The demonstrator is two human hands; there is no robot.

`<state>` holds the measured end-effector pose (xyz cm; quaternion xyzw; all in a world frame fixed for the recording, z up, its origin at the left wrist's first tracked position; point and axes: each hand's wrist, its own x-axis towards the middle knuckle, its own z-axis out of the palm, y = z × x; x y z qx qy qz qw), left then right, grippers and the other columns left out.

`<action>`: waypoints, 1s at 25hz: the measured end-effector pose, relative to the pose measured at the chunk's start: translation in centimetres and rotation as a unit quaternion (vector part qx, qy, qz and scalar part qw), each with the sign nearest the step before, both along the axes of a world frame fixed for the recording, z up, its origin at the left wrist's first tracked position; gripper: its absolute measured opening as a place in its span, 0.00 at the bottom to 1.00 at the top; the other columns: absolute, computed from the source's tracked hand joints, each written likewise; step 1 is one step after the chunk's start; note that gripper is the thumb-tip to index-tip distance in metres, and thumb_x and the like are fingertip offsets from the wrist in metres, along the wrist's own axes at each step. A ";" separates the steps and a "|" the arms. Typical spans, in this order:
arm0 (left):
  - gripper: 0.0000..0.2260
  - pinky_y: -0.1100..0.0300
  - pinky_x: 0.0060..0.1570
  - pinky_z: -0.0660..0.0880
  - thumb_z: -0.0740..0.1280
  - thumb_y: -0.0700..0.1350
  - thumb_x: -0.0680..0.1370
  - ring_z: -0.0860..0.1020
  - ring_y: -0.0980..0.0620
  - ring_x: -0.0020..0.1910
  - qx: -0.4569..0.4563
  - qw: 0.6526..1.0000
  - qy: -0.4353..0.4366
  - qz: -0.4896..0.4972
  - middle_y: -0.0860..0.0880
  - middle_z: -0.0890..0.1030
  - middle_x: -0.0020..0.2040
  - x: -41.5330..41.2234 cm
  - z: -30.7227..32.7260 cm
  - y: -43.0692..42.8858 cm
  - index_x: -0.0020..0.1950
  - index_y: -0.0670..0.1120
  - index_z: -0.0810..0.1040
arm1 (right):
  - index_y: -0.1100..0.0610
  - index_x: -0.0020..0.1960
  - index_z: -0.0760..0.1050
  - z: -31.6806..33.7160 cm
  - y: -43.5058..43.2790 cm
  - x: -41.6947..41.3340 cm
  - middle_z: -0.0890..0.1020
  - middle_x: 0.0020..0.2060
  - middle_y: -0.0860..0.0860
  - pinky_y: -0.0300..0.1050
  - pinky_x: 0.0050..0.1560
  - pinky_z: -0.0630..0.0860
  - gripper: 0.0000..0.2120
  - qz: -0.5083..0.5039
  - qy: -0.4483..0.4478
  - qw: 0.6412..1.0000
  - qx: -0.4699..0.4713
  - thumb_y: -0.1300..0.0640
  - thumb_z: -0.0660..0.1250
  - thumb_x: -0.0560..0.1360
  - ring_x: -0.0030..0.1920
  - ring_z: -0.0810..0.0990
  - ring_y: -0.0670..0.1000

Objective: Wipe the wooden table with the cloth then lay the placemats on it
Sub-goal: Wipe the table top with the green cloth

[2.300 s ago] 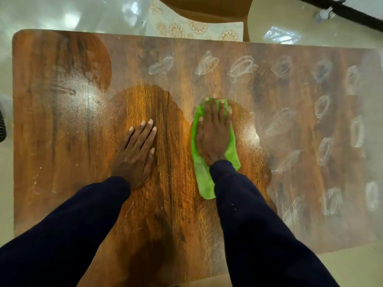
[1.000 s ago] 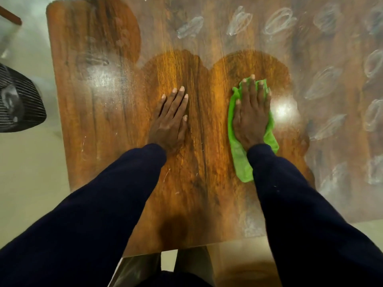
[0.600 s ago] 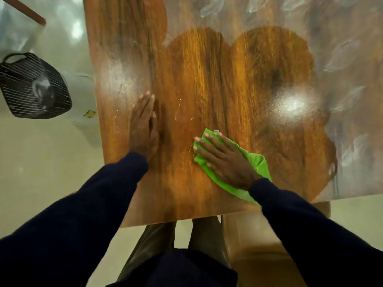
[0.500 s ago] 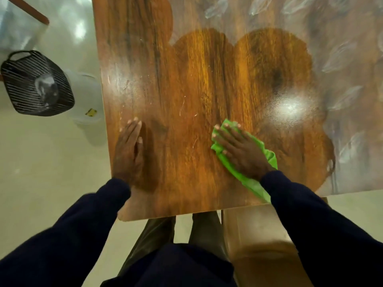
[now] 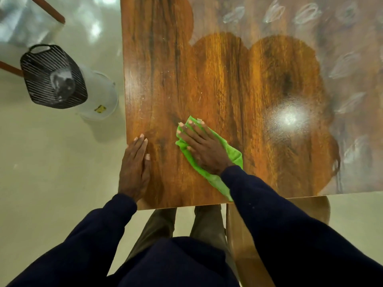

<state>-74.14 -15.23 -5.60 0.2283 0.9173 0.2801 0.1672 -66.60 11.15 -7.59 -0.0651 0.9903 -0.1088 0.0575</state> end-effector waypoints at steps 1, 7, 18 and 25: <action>0.23 0.38 0.81 0.60 0.52 0.50 0.88 0.61 0.45 0.83 -0.002 1.000 0.008 0.001 0.45 0.65 0.83 -0.2 0.1 -0.1 0.82 0.43 0.66 | 0.55 0.85 0.57 -0.2 1.4 0.1 0.56 0.85 0.54 0.63 0.84 0.51 0.26 -0.015 0.010 1.000 -0.006 0.52 0.50 0.89 0.86 0.52 0.57; 0.23 0.39 0.82 0.58 0.51 0.51 0.88 0.63 0.44 0.82 -0.007 0.999 0.030 0.035 0.44 0.66 0.82 0.2 -0.4 -1.8 0.81 0.43 0.67 | 0.56 0.85 0.57 -0.2 7.7 -9.4 0.56 0.85 0.55 0.65 0.83 0.49 0.27 -0.401 0.024 0.916 0.015 0.50 0.47 0.88 0.85 0.52 0.60; 0.22 0.43 0.82 0.56 0.53 0.49 0.88 0.63 0.45 0.82 -0.013 0.997 0.032 0.062 0.44 0.68 0.81 0.6 -0.6 -3.0 0.80 0.42 0.68 | 0.54 0.86 0.52 0.1 -5.4 -11.6 0.53 0.86 0.55 0.64 0.83 0.49 0.28 0.060 -0.007 0.998 0.021 0.49 0.45 0.88 0.86 0.49 0.59; 0.24 0.43 0.83 0.54 0.50 0.52 0.88 0.62 0.45 0.83 -0.029 0.994 0.029 0.102 0.44 0.67 0.82 0.8 -0.2 -4.2 0.81 0.43 0.68 | 0.55 0.85 0.59 0.2 -2.2 -16.9 0.57 0.85 0.55 0.65 0.83 0.52 0.26 -0.189 0.009 0.982 -0.007 0.51 0.45 0.88 0.85 0.54 0.60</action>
